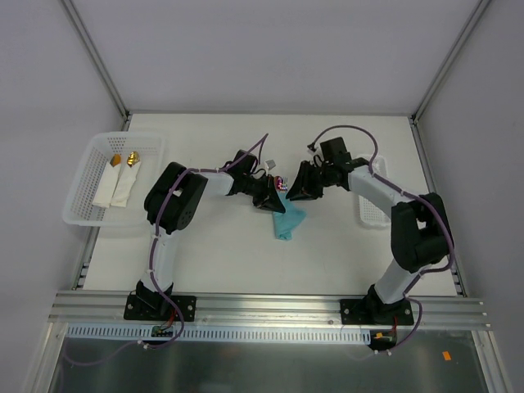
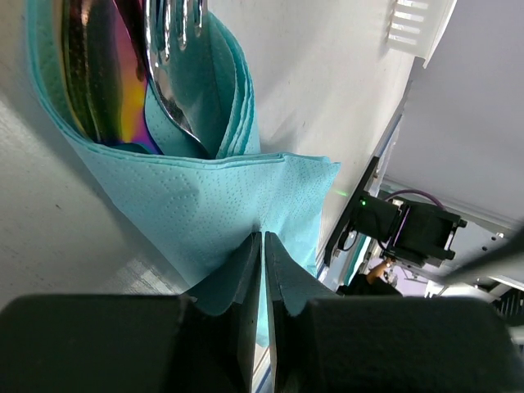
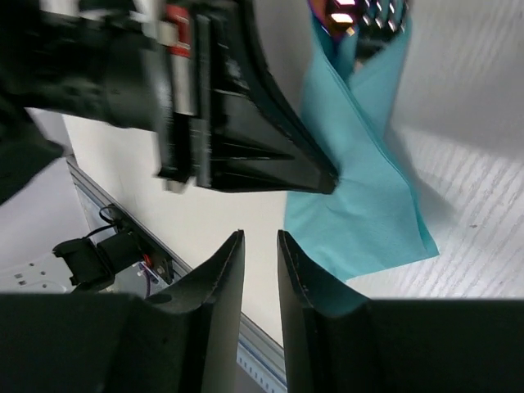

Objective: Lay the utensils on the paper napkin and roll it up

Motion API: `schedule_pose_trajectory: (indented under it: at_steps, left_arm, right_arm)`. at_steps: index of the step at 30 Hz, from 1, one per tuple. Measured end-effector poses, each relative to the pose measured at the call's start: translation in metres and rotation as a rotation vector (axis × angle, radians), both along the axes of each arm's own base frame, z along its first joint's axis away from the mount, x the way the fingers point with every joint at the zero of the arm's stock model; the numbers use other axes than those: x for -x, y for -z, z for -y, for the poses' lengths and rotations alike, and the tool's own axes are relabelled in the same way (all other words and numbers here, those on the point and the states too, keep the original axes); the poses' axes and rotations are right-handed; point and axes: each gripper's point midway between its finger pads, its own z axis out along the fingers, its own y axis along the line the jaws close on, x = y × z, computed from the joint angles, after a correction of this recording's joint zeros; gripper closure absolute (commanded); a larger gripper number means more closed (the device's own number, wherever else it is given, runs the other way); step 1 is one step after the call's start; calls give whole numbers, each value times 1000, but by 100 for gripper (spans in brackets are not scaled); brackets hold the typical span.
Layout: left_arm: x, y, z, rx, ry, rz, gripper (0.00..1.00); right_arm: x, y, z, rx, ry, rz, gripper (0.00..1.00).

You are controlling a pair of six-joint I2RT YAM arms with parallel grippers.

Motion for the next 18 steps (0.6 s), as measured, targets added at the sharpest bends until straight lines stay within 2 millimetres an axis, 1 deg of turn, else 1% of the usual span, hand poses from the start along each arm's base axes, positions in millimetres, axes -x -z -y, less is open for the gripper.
schedule_pose_trajectory:
  at_steps: [4,7,9,13,18]
  left_arm:
    - [0,0,0,0,0,-1,92]
    - [0,0,0,0,1,-1,90]
    - [0,0,0,1,3,0,88]
    - [2,-2,0,11,16,5,83]
    - [5,-13,-1,23,40,37,74]
  right_arm:
    - [23,49,3,37,-1,-140,74]
    - [35,76,8,70,0,-217,75]
    - [40,89,10,86,0,-247,75]
    - [45,103,11,115,-4,-275,75]
    - [45,105,7,122,-16,-285,77]
